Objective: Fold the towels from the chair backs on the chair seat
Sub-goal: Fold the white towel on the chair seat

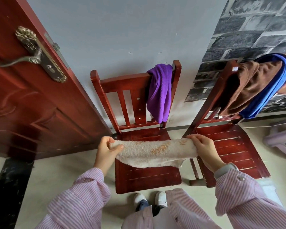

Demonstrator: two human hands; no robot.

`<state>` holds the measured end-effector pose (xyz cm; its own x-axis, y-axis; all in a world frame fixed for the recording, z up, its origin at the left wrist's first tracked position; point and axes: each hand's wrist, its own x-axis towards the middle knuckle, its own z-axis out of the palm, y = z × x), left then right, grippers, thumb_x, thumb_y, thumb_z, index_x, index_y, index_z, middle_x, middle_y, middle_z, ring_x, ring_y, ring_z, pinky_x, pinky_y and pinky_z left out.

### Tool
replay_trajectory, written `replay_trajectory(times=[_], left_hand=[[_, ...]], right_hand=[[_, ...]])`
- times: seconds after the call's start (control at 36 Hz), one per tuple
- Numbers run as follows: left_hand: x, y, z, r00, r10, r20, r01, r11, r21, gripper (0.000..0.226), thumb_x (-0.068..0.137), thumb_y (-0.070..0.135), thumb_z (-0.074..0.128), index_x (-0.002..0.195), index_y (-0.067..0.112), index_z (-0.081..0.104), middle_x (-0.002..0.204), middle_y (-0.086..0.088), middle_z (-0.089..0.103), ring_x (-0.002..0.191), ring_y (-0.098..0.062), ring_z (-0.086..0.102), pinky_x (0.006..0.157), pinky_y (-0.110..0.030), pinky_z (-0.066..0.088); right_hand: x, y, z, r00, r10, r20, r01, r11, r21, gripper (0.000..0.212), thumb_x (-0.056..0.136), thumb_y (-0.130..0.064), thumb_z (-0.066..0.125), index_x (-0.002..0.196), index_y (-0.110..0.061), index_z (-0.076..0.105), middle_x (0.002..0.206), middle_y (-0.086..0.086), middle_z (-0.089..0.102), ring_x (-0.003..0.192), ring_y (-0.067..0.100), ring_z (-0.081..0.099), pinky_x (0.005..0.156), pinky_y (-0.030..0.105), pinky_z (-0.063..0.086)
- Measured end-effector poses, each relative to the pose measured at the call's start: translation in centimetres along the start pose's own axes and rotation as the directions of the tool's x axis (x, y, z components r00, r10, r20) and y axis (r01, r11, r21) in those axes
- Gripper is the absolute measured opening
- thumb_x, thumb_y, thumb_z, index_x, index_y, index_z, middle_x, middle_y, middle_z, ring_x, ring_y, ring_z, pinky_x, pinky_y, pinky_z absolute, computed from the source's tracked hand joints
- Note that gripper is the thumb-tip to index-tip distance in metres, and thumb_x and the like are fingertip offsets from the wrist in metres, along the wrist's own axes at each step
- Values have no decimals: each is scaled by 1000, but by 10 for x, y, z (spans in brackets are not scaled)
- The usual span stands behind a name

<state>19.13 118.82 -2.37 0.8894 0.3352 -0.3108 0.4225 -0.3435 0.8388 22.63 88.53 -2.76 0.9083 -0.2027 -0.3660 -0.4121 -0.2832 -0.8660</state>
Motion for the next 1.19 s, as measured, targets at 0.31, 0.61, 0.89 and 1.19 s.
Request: replay_trajectory(times=[0.31, 0.61, 0.89, 1.19], left_hand=[[13, -15, -14, 918, -315, 241, 243, 927, 285, 52, 74, 1, 70, 122, 10, 52, 121, -8, 53, 113, -23, 49, 93, -31, 41], [6, -43, -12, 914, -308, 265, 118, 825, 553, 18, 97, 19, 37, 91, 13, 53, 97, -7, 58, 96, -24, 55, 82, -31, 41], [-3, -39, -7, 985, -173, 10, 172, 982, 76, 4, 86, 14, 60, 89, 12, 62, 91, -5, 64, 89, -20, 57, 72, -24, 45], [1, -32, -2, 995, -14, -94, 35, 974, 222, 26, 82, 14, 65, 108, 18, 68, 107, -3, 63, 101, -21, 57, 88, -30, 45]], right_hand=[[10, -3, 2, 979, 37, 203, -51, 997, 60, 38, 86, 0, 54, 123, -8, 51, 102, 12, 60, 97, 25, 61, 89, 35, 50], [21, 17, 9, 979, 3, 205, 92, 887, -452, 35, 87, 3, 38, 75, -22, 59, 96, 12, 63, 86, 24, 55, 60, 27, 40], [19, 14, 8, 989, -76, 126, 111, 949, -296, 35, 90, 5, 36, 103, -7, 66, 96, 9, 62, 89, 23, 57, 72, 27, 46], [33, 15, -6, 947, -138, 291, 278, 807, -520, 42, 86, -5, 53, 127, -3, 49, 115, 13, 50, 106, 24, 51, 95, 26, 37]])
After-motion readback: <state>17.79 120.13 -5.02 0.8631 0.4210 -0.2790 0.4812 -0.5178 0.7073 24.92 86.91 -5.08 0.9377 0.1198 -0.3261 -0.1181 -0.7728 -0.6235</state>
